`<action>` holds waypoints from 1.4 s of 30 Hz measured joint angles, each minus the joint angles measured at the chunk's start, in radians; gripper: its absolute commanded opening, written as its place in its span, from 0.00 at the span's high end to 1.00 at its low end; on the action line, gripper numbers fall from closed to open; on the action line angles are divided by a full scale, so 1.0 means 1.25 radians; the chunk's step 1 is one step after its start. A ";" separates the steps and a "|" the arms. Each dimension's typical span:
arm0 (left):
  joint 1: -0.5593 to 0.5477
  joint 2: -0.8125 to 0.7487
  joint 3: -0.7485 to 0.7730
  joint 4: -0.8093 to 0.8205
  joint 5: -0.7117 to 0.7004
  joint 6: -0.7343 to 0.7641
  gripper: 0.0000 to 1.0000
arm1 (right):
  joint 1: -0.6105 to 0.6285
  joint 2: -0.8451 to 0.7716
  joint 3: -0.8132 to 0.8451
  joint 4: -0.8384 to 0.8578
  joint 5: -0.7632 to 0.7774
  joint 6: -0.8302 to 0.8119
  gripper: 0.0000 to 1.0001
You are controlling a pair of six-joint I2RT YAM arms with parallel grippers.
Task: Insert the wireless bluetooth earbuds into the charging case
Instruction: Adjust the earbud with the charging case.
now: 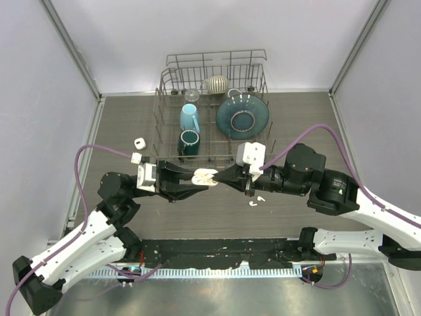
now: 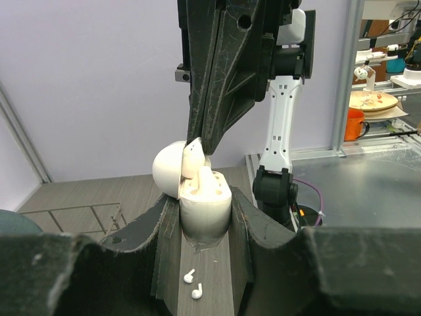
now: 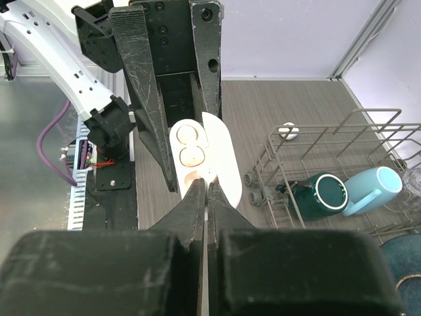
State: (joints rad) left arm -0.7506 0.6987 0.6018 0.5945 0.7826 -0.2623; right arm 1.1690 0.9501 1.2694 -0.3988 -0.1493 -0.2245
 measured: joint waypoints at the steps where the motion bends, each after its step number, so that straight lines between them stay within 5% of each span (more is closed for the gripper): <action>1: 0.000 -0.001 0.000 0.000 0.000 0.000 1.00 | 0.000 0.002 0.002 -0.002 -0.004 -0.001 0.99; 42: -0.002 -0.011 -0.008 0.067 0.014 -0.018 1.00 | -0.010 0.005 0.017 0.023 -0.081 0.044 0.99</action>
State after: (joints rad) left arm -0.7532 0.6853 0.5919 0.6781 0.7998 -0.2844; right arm 1.1561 0.9569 1.2911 -0.3695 -0.2504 -0.1696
